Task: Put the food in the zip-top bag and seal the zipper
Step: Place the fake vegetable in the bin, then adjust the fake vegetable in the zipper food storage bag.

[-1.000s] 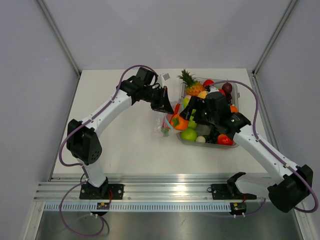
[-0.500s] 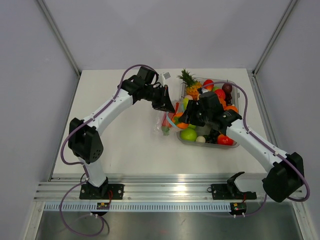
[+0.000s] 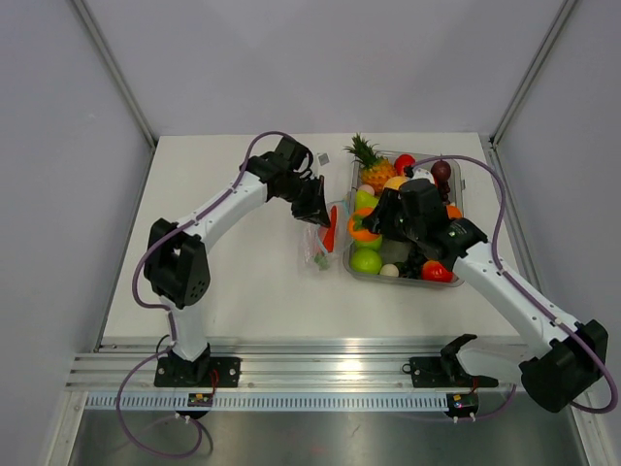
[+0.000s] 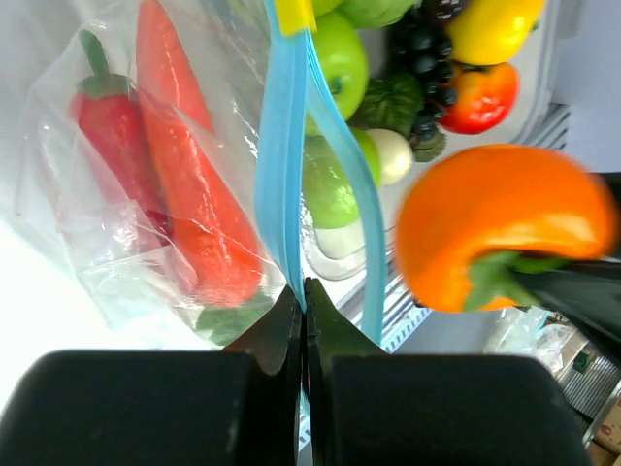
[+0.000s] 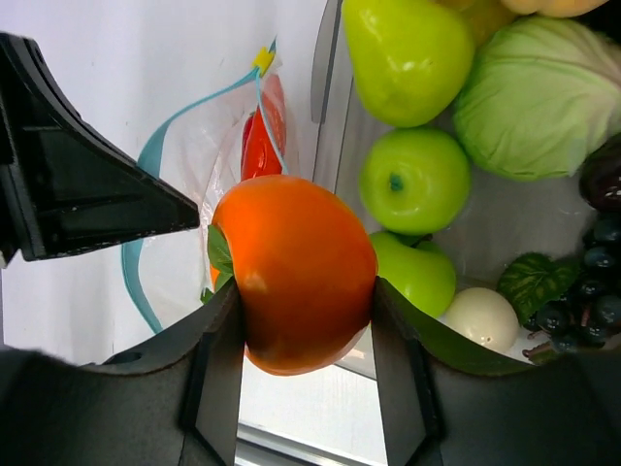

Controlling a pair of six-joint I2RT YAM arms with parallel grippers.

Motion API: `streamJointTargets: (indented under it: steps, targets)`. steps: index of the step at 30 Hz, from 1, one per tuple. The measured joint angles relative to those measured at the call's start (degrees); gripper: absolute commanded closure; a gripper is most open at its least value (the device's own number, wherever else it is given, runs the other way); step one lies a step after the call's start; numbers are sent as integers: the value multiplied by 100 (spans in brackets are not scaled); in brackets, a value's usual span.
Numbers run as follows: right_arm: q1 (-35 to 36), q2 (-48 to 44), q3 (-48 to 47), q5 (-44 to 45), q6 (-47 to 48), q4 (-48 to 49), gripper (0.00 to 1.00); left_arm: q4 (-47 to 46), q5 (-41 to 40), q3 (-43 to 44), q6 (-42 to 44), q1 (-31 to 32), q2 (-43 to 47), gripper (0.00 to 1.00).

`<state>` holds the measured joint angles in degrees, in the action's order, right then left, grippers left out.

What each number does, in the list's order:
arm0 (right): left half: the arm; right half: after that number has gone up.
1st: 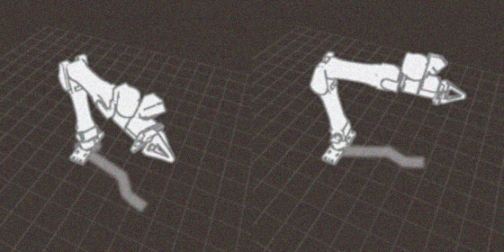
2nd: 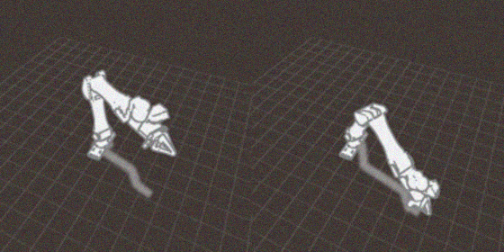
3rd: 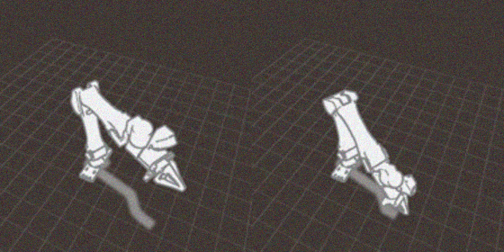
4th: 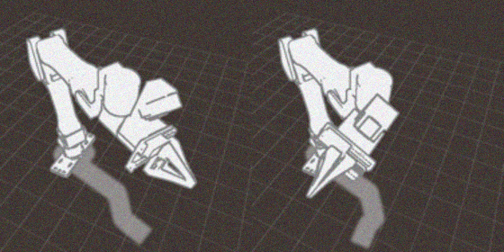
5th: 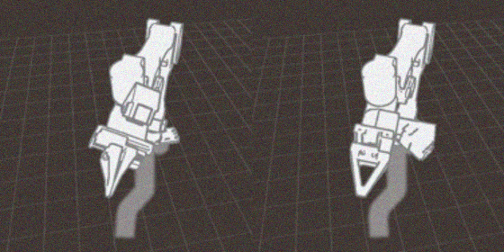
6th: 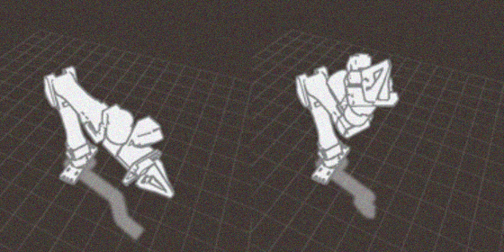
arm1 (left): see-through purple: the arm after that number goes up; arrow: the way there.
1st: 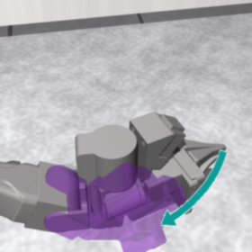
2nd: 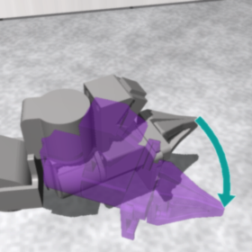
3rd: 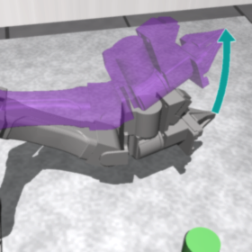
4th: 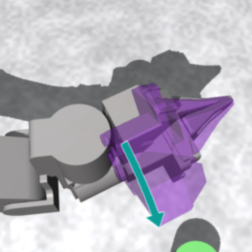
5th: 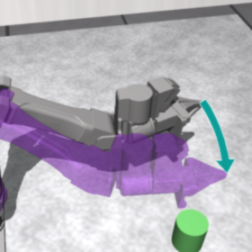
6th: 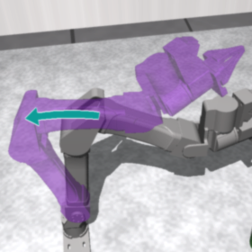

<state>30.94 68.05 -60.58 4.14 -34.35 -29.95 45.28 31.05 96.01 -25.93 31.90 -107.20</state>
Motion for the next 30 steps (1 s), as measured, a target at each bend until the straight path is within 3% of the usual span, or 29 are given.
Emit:
streamJointTargets:
  steps: [6, 8, 10, 13, 16, 17, 19, 21, 25, 30]
  targets:
    - [-20, -264, -50, 804, -90, -343, 61, 107, -92, 0, 92, -13, -55, 100]
    - [-37, -273, -50, 1172, -90, -577, 48, 120, -76, 0, 96, -26, -52, 100]
    - [-46, -273, -2, 1401, -72, -772, 18, 127, -7, -2, 94, -55, -17, 100]
    - [-52, -201, 28, 1526, 11, -1038, 17, 136, 127, -2, 94, -136, 120, 100]
    - [-7, -138, -2, 1523, 79, -1158, 42, 129, 243, 0, 96, -216, 339, 100]
    - [35, -138, -57, 1519, 101, -1165, 61, 127, 271, 0, 96, -238, 391, 100]
    - [225, -127, -286, 1471, 157, -1139, 76, 111, 332, 0, 96, -258, 466, 100]
    - [457, -68, -601, 1364, 164, -1040, 85, 90, 391, 2, 94, -256, 481, 100]
    - [778, 437, -1231, 866, 153, -439, 85, 50, 518, 2, 66, -251, 479, 100]
    - [811, 1410, -1147, 225, 13, 234, 85, -136, 719, -4, -9, -249, 481, 100]
